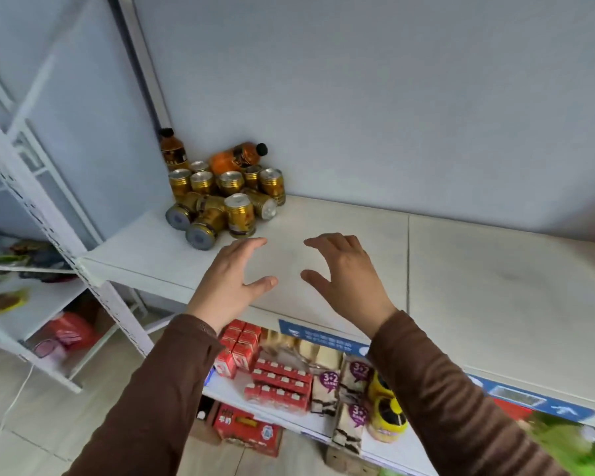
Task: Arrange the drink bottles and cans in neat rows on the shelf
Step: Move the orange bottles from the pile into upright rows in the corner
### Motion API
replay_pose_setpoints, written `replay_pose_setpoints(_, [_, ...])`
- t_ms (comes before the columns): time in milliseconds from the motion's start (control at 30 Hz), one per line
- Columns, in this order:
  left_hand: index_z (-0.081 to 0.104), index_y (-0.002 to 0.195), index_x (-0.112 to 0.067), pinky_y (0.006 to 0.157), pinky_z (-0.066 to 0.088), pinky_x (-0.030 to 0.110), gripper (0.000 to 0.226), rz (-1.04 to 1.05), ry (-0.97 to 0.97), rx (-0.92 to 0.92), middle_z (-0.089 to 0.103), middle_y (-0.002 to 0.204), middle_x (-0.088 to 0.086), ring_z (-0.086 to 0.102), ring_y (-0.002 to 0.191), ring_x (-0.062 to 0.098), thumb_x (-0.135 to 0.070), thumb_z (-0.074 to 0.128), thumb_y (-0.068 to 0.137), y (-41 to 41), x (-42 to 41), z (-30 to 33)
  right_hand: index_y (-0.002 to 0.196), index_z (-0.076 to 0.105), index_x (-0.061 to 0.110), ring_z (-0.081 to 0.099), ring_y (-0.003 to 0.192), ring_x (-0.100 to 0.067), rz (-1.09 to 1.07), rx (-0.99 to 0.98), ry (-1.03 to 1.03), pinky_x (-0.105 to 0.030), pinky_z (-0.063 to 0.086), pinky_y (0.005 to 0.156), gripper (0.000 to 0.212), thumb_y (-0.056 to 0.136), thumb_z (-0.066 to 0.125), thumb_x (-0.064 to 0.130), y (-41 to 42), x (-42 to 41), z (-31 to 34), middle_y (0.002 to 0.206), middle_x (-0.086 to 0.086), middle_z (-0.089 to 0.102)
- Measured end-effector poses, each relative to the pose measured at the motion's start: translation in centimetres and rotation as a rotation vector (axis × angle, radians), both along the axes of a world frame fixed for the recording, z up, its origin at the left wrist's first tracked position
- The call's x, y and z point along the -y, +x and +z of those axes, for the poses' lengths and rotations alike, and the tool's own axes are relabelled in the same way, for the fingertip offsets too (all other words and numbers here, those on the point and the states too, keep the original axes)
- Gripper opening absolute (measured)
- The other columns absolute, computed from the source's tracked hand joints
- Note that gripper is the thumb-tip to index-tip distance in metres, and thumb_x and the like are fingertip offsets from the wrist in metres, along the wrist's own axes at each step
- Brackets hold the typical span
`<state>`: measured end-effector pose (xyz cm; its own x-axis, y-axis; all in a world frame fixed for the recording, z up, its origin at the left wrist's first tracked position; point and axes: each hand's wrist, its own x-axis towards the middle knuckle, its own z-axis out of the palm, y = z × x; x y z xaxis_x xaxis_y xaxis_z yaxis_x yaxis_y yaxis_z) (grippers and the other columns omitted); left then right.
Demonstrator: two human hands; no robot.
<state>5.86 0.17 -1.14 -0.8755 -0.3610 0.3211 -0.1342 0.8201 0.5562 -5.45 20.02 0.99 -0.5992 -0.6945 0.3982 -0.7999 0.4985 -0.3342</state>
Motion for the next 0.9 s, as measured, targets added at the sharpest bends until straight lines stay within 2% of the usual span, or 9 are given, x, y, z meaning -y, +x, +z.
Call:
replay_pose_setpoints(167, [0.044,0.139,-0.041,0.104,0.037,0.027,0.063,0.001,0.057,-0.052,0.042,0.144,-0.015,0.038,0.131,0.002,-0.044,0.073,0.084,-1.4,7.4,0.5,0.138,0.051,0.026,0.046,0.122,-0.021,0.018,0.003,-0.046,-0.037,0.045,0.098,0.05,0.092,0.062,0.042,-2.1,7.4,0.3,0.135,0.002,0.055])
replay_pose_setpoints(233, [0.046,0.137,-0.042,0.101,0.042,0.029,0.06,0.018,0.106,-0.074,0.044,0.142,-0.015,0.041,0.13,0.005,-0.043,0.074,0.084,-2.3,10.4,1.1,0.138,0.05,0.026,0.047,0.119,-0.021,0.023,0.059,-0.097,-0.033,0.045,0.095,0.051,0.091,0.064,0.041,-3.6,10.6,0.6,0.132,0.0,0.056])
replay_pose_setpoints(300, [0.046,0.135,-0.043,0.097,0.044,0.029,0.058,0.058,0.161,-0.096,0.045,0.139,-0.015,0.044,0.126,0.007,-0.044,0.074,0.084,-3.1,13.6,1.9,0.138,0.048,0.025,0.05,0.118,-0.02,0.028,0.182,-0.185,-0.031,0.045,0.094,0.053,0.09,0.066,0.039,-5.3,14.1,1.0,0.13,-0.001,0.056])
replay_pose_setpoints(467, [0.044,0.136,-0.043,0.102,0.038,0.03,0.061,0.154,0.199,-0.142,0.043,0.14,-0.017,0.041,0.126,0.006,-0.048,0.073,0.084,-4.6,21.5,2.7,0.143,0.039,0.022,0.053,0.121,-0.02,-0.016,0.611,-0.455,-0.043,0.048,0.101,0.066,0.087,0.072,0.031,-10.1,22.3,2.5,0.139,-0.002,0.049])
replay_pose_setpoints(567, [0.041,0.142,-0.031,0.11,0.037,0.035,0.068,0.2,0.232,-0.152,0.043,0.147,-0.006,0.041,0.134,0.012,-0.043,0.074,0.084,-6.5,26.5,2.4,0.148,0.029,0.022,0.05,0.123,-0.021,-0.079,0.744,-0.54,-0.041,0.048,0.103,0.076,0.086,0.073,0.028,-12.6,26.1,3.0,0.144,-0.007,0.043])
replay_pose_setpoints(667, [0.035,0.148,-0.022,0.112,0.036,0.037,0.079,0.257,0.306,-0.139,0.04,0.152,0.002,0.039,0.138,0.019,-0.04,0.076,0.083,-8.9,31.6,1.9,0.151,0.019,0.019,0.044,0.132,-0.027,-0.179,0.818,-0.578,-0.042,0.043,0.108,0.086,0.085,0.075,0.026,-14.5,29.7,2.9,0.151,-0.012,0.035])
replay_pose_setpoints(767, [0.031,0.15,-0.019,0.108,0.037,0.036,0.087,0.268,0.431,-0.088,0.039,0.153,0.007,0.041,0.137,0.023,-0.046,0.076,0.082,-11.6,36.2,1.0,0.147,0.021,0.012,0.048,0.122,-0.026,-0.289,0.914,-0.654,-0.037,0.045,0.098,0.084,0.085,0.075,0.025,-16.0,32.4,3.0,0.143,-0.014,0.043])
replay_pose_setpoints(900, [0.041,0.142,-0.016,0.096,0.041,0.033,0.08,0.208,0.598,-0.054,0.052,0.141,0.006,0.052,0.12,0.018,-0.051,0.076,0.079,-15.3,40.8,0.0,0.135,0.034,0.009,0.056,0.11,-0.026,-0.428,0.954,-0.742,-0.038,0.051,0.092,0.067,0.085,0.075,0.027,-17.4,35.1,3.3,0.125,-0.014,0.055])
